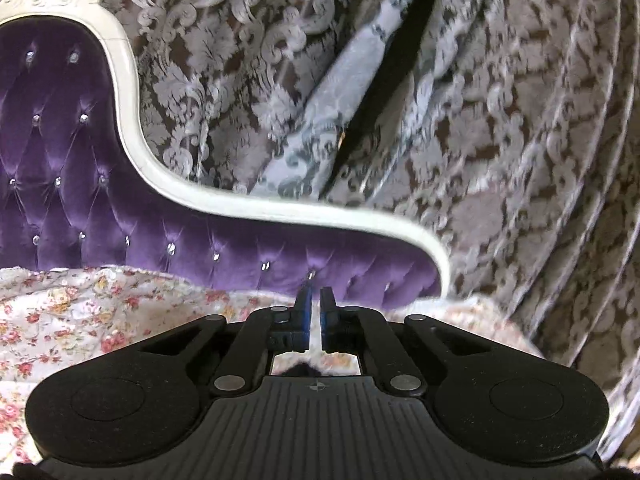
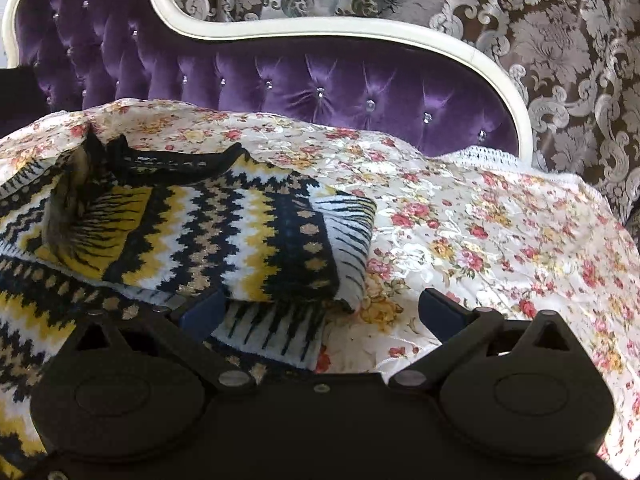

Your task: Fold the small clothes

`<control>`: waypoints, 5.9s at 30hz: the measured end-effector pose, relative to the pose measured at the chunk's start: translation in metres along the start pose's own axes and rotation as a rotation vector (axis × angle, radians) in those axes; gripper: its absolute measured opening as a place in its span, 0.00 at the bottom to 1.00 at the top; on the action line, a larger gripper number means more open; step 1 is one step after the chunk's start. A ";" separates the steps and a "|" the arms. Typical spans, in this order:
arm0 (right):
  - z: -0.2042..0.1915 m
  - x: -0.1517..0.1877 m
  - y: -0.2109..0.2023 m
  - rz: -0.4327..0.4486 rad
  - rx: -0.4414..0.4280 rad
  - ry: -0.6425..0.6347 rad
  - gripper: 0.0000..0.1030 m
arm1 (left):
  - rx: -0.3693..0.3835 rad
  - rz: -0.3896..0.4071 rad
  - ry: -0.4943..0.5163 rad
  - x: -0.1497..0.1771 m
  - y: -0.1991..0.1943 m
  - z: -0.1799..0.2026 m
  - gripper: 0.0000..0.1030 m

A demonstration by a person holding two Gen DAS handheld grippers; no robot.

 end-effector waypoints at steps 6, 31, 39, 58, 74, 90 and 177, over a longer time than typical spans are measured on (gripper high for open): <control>0.013 0.004 0.002 -0.025 0.034 0.051 1.00 | -0.112 -0.136 0.038 0.065 0.036 -0.033 0.65; 0.018 0.010 0.000 -0.040 -0.003 0.094 1.00 | 0.123 -0.326 -0.469 0.109 0.119 -0.030 0.09; 0.008 -0.006 0.017 0.002 -0.012 0.067 1.00 | 0.213 -0.250 -0.364 0.053 0.117 0.027 0.09; 0.010 0.002 0.028 -0.172 0.063 -0.078 1.00 | -0.102 -0.413 -0.175 0.154 0.096 -0.091 0.50; 0.029 -0.005 -0.001 -0.090 -0.120 0.049 1.00 | -0.160 -0.194 0.089 0.109 0.076 -0.045 0.76; 0.022 -0.013 -0.007 -0.052 -0.162 0.041 1.00 | -0.382 -0.376 0.282 0.151 0.160 -0.032 0.49; -0.001 0.015 -0.052 0.225 -0.495 0.462 1.00 | -0.422 -0.108 -0.084 0.218 -0.142 -0.063 0.92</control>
Point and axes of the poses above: each gripper's, at about its wrist camera, not at the fingertips, and y roughly the way its jaws point, z to its right, x to its underside, the point moved 3 cm from there along y, roughly the way its jaws point, and after that the axes turned 12 degrees about -y, right-handed, at the moved point
